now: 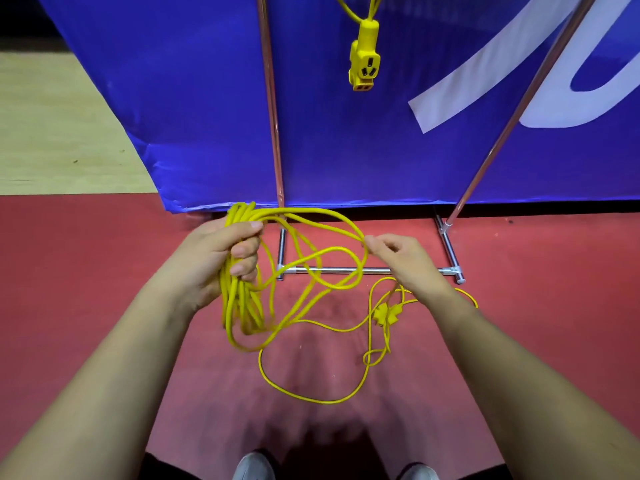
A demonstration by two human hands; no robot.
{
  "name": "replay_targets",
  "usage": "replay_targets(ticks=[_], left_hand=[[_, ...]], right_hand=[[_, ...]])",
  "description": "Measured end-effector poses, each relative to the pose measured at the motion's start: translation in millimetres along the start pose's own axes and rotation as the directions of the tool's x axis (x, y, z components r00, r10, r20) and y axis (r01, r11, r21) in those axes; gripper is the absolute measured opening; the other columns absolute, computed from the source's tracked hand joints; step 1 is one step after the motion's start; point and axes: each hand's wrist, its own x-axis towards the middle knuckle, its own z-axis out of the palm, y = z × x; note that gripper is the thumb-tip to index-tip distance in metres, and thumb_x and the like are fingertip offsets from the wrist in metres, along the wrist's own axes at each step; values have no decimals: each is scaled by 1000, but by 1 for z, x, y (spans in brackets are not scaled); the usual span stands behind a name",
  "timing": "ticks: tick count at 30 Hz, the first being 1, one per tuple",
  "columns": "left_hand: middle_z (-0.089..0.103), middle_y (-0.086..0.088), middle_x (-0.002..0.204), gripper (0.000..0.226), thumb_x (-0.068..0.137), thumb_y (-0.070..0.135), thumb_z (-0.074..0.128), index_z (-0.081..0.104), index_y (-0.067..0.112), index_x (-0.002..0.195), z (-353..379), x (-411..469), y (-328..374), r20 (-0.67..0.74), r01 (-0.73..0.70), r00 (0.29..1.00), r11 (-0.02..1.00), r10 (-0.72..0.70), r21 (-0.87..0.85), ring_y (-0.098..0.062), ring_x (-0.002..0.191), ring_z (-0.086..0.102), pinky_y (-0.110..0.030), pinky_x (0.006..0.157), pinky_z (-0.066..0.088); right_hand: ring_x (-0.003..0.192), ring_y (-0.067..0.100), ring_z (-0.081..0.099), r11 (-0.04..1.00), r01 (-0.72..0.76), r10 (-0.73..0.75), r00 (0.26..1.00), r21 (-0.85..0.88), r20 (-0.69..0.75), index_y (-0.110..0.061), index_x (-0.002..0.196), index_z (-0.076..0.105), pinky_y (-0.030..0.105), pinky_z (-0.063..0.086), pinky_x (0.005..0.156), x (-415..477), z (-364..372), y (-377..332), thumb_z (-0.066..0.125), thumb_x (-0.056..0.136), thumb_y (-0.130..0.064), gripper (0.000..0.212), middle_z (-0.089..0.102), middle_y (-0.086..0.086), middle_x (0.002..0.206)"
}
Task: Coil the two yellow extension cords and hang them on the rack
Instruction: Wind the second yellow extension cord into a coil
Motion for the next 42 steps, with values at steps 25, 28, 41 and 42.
replay_targets(ticks=[25, 28, 41, 42], left_hand=[[75, -14, 83, 12, 97, 14, 48, 59, 9, 100, 1, 2, 3, -287, -57, 957, 997, 41, -49, -22, 69, 73, -26, 60, 58], [73, -8, 69, 13, 95, 19, 54, 63, 9, 93, 5, 3, 1, -299, -84, 950, 996, 91, 34, -11, 44, 58, -22, 45, 48], [49, -11, 55, 14, 91, 8, 51, 55, 2, 80, 33, -5, -17, 6, 13, 1000, 984, -14, 179, -21, 44, 46, -25, 44, 42], [48, -10, 54, 12, 91, 7, 49, 55, 3, 82, 30, -4, -14, -28, 15, 1000, 997, -12, 82, -20, 42, 44, -24, 43, 41]], right_hand=[[47, 15, 58, 934, -323, 302, 942, 153, 146, -9, 88, 55, 21, 47, 50, -6, 20, 17, 62, 93, -10, 9, 58, 9, 61], [37, 3, 39, 976, -161, 191, 957, -148, 218, -3, 86, 68, 15, 31, 39, -9, 17, -19, 64, 89, -7, 6, 50, 3, 54], [55, 16, 45, 994, -46, -12, 848, 97, 531, -6, 85, 67, 26, 38, 54, -16, -1, -57, 67, 90, -11, 7, 50, 10, 62], [59, 17, 52, 998, -42, 15, 855, 40, 518, -6, 84, 67, 27, 43, 60, -17, -7, -47, 66, 90, -12, 8, 56, 10, 64]])
